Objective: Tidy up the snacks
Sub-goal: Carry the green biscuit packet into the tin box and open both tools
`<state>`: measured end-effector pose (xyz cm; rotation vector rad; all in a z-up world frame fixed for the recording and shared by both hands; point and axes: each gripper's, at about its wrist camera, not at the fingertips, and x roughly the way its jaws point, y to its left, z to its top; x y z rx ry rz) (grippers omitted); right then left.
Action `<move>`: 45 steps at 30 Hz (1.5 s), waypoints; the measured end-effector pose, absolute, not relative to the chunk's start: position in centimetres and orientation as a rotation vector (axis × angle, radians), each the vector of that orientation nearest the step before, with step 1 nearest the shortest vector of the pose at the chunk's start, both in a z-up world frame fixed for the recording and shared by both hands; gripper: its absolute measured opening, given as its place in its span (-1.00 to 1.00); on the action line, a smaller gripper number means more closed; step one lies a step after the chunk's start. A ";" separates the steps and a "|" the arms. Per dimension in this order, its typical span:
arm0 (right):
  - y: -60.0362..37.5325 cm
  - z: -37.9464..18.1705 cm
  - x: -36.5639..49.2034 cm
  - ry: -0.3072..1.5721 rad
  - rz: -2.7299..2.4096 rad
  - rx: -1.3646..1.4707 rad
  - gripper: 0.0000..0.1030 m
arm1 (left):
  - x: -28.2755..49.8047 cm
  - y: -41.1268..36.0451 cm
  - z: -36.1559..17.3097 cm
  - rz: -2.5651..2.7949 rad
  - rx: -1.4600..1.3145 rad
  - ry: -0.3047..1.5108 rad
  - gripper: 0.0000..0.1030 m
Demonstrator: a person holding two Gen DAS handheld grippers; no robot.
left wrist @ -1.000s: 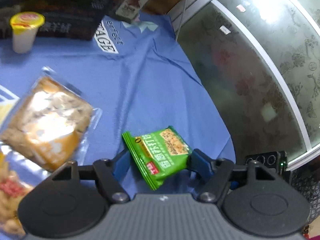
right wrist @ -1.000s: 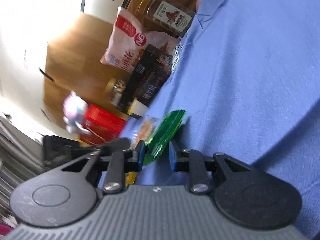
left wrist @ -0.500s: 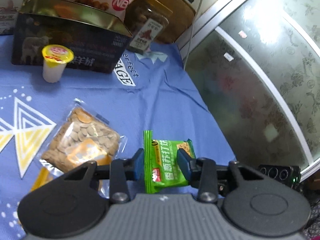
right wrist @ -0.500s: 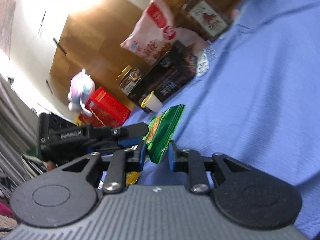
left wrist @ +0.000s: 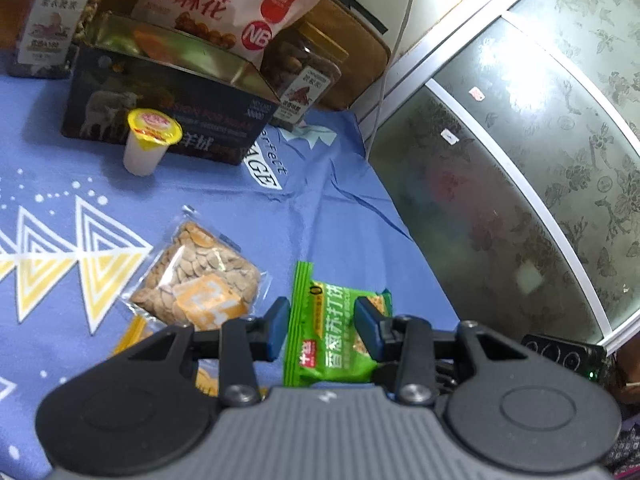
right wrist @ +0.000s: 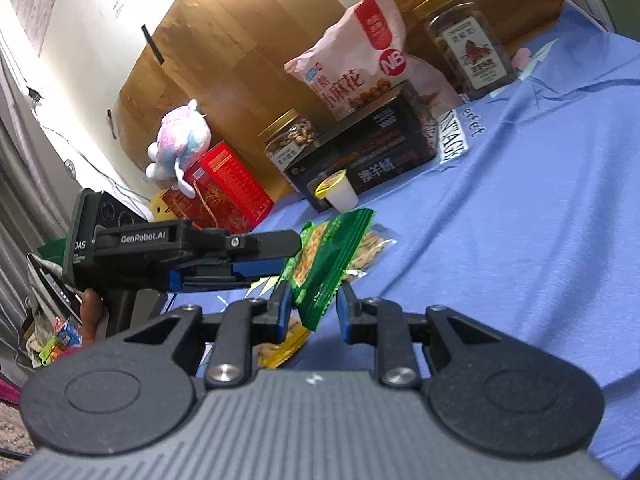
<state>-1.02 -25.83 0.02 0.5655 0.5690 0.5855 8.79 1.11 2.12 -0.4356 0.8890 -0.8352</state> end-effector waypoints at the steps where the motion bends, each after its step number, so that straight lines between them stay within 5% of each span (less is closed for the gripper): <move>1: -25.7 0.0 -1.0 0.570 0.589 0.563 -0.47 | 8.7 1.3 2.2 -0.833 -0.437 0.884 -0.32; 19: -22.7 3.4 2.9 0.524 0.654 0.483 -0.47 | 10.2 4.9 5.4 -0.748 -0.462 0.759 -0.28; 32: -19.7 6.7 18.3 0.465 0.674 0.379 -0.48 | 24.1 6.1 8.4 -0.584 -0.461 0.682 -0.28; 36: -19.7 6.0 21.4 0.438 0.565 0.282 -0.44 | 27.3 4.1 7.2 -0.558 -0.404 0.702 -0.28; 39: -20.0 5.2 22.1 0.401 0.434 0.203 -0.11 | 28.0 3.2 6.7 -0.529 -0.361 0.704 -0.28; 45: -24.1 4.6 19.1 0.408 0.392 0.348 -0.10 | 23.7 4.8 7.3 -0.602 -0.363 0.673 -0.23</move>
